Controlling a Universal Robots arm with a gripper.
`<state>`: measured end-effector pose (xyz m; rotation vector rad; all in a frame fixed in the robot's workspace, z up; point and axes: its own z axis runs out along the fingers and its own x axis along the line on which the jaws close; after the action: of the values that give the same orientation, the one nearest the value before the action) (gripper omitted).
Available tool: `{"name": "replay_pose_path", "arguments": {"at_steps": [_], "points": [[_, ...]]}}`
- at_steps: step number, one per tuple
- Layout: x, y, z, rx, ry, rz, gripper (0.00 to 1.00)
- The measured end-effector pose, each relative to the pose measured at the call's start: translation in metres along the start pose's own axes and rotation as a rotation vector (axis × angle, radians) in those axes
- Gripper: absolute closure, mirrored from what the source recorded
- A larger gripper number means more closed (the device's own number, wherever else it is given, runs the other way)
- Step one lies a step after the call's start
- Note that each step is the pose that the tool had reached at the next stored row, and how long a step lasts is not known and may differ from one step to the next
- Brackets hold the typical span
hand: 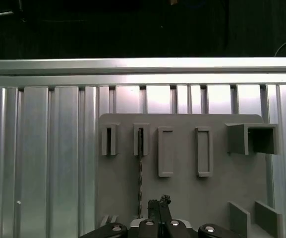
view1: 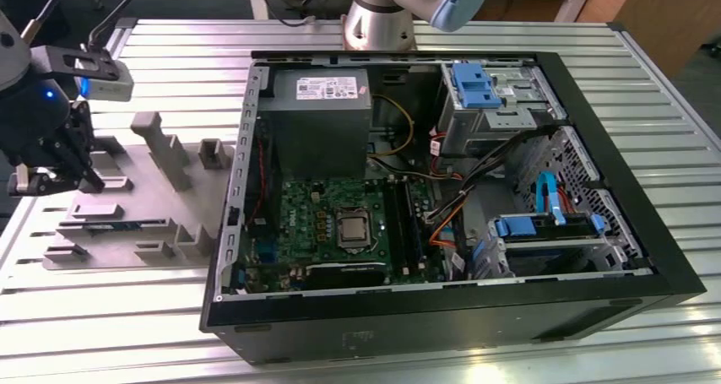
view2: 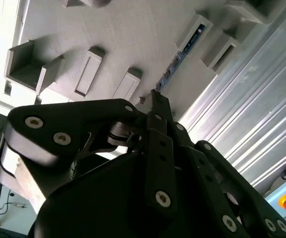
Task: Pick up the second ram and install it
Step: 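Pick up the second ram and move it above second insertion slot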
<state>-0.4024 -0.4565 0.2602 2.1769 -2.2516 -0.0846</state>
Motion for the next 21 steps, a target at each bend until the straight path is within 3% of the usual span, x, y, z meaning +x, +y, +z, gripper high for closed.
{"name": "replay_pose_path", "arguments": {"at_steps": [7,13,21], "points": [[0.0078,0.0077,0.0097,0.0,0.0,0.0,0.89],[0.0164,0.0071,0.0201,0.0,0.0,0.0,0.89],[0.0214,0.0065,0.0344,-0.0003,0.0,0.0,0.89]]}}
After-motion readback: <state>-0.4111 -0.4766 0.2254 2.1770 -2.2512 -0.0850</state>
